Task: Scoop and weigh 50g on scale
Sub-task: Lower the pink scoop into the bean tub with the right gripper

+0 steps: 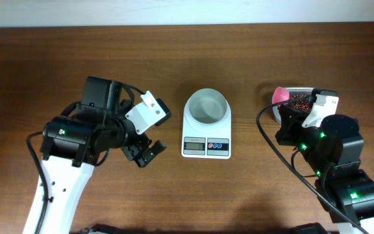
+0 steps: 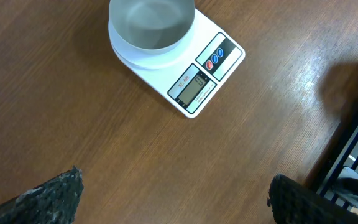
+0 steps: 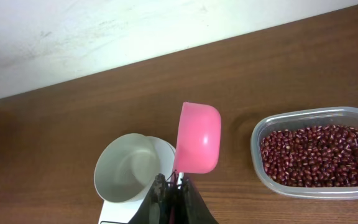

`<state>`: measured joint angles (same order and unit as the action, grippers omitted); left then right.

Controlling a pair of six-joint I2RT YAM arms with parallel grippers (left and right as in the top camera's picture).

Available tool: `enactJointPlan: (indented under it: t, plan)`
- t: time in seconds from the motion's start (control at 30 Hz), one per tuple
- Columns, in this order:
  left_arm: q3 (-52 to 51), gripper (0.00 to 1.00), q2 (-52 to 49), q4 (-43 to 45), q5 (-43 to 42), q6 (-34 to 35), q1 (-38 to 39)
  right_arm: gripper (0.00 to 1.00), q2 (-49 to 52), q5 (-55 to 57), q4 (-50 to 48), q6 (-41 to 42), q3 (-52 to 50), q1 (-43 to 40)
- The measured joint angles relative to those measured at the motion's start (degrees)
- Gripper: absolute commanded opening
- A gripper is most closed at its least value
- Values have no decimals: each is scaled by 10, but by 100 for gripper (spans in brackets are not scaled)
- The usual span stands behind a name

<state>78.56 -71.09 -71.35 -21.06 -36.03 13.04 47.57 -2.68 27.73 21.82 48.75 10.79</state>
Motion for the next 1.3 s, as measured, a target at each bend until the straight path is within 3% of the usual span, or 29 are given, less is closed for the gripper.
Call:
enactJointPlan:
  t: [0.3, 0.5, 0.8, 1.1, 1.3]
  plan:
    - [0, 99, 0, 0, -7, 0, 0, 4, 14, 0, 73, -47, 3, -5]
    - [0, 99, 0, 0, -7, 0, 0, 4, 111, -7, 167, -98, 91, -108]
    - [0, 99, 0, 0, -8, 0, 0, 4, 315, -37, 122, -164, 130, -189]
    - [0, 99, 0, 0, -9, 0, 0, 4, 430, -2, 81, -167, 132, -227]
    - [0, 99, 0, 0, -9, 0, 0, 4, 444, -57, 93, -171, 135, -227]
